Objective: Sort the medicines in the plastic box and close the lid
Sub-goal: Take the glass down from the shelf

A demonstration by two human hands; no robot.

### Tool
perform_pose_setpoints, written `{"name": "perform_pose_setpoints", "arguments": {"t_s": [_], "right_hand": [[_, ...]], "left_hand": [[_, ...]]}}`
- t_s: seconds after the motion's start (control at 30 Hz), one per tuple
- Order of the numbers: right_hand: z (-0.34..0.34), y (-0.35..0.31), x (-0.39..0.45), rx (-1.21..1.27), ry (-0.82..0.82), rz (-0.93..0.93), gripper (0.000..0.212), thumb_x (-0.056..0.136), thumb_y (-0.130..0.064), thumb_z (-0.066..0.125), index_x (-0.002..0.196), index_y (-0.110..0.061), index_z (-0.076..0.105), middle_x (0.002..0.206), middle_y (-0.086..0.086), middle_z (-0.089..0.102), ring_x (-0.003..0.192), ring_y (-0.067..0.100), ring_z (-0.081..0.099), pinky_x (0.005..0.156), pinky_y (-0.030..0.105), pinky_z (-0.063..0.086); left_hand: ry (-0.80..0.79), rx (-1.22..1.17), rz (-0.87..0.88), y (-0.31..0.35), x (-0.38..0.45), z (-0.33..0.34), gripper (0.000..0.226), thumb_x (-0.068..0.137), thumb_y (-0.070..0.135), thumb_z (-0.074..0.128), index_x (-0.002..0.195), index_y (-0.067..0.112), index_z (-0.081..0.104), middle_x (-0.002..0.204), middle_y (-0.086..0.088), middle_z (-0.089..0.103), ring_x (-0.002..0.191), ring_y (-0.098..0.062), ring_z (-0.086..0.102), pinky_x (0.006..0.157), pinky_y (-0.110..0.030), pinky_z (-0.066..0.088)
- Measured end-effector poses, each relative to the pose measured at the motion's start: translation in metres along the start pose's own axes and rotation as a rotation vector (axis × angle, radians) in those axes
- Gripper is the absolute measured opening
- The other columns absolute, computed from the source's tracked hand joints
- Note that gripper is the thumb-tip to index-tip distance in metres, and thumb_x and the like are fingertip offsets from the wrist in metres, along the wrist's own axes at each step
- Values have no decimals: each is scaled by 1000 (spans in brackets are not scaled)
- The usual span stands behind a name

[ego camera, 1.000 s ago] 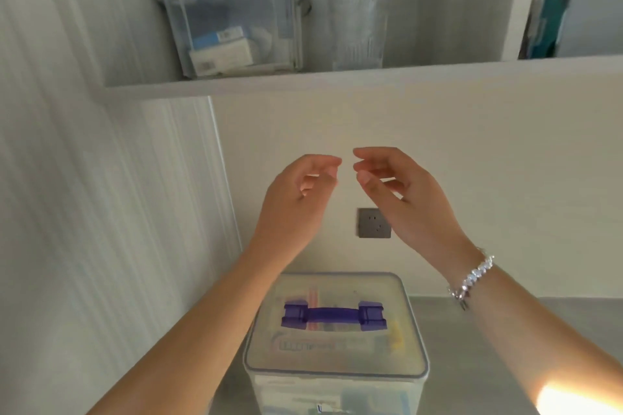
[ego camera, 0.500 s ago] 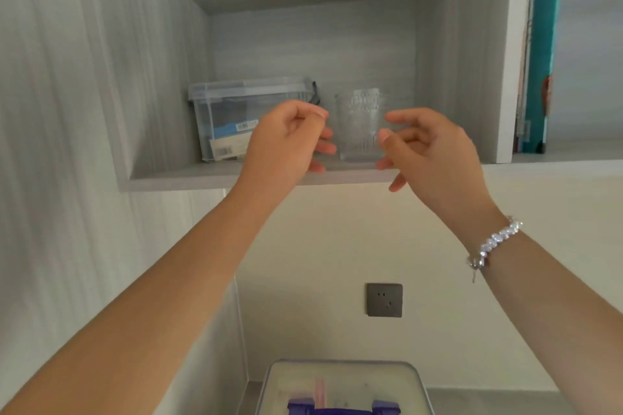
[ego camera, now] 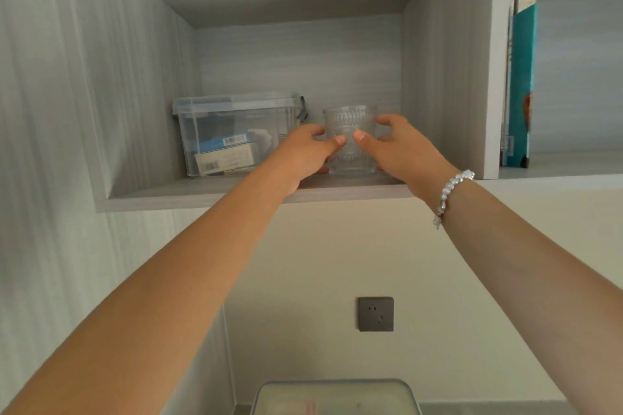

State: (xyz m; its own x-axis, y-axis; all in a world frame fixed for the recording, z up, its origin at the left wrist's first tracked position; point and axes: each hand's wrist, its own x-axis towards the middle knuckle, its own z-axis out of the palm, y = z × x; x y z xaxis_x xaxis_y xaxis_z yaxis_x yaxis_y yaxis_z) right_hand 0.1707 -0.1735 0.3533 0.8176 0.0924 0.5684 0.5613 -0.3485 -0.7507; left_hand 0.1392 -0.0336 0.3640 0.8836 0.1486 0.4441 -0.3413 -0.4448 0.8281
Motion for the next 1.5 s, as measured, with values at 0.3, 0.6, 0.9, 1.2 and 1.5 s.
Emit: {"name": "perform_pose_setpoints", "arguments": {"t_s": [0.3, 0.6, 0.9, 1.2, 1.5], "right_hand": [[-13, -6, -23, 142, 78, -57, 52, 80, -40, 66, 125, -25, 42, 104, 8, 61, 92, 20, 63, 86, 43, 53], [-74, -9, -114, 251, 94, -163, 68, 55, -68, 68, 115, -40, 54, 103, 5, 65, 90, 17, 67, 79, 37, 54], [-139, 79, -215, 201, 53, 18, 59, 51, -66, 71, 105, -51, 55, 96, -6, 67, 87, 13, 66, 82, 46, 54], [-168, 202, -292, 179, -30, 326, 53, 64, -27, 79, 104, -45, 50, 101, -5, 65, 83, 5, 67, 70, 20, 54], [-170, 330, -365, 232, -142, 586, 57, 70, -3, 76, 114, -31, 51, 101, -7, 63, 79, -8, 64, 66, 11, 49]], "left_hand": [[9, -101, 89, 10, -28, -6, 51, 83, 29, 67, 130, 15, 52, 116, -11, 63, 102, -22, 64, 88, -36, 55], [-21, -203, 212, 41, -118, 20, 43, 80, 34, 69, 120, 24, 58, 99, -13, 67, 88, -17, 69, 78, -29, 58], [-174, -202, 78, -2, -195, 125, 51, 62, 54, 67, 110, 40, 57, 98, -4, 69, 86, -16, 69, 84, -39, 56], [-322, -271, -214, -83, -252, 242, 36, 73, 30, 76, 101, 44, 59, 95, 12, 70, 82, 3, 67, 78, -19, 54], [-458, -279, -422, -172, -306, 327, 48, 77, 10, 73, 121, 20, 56, 108, 4, 67, 91, 7, 64, 70, -5, 46]]}}
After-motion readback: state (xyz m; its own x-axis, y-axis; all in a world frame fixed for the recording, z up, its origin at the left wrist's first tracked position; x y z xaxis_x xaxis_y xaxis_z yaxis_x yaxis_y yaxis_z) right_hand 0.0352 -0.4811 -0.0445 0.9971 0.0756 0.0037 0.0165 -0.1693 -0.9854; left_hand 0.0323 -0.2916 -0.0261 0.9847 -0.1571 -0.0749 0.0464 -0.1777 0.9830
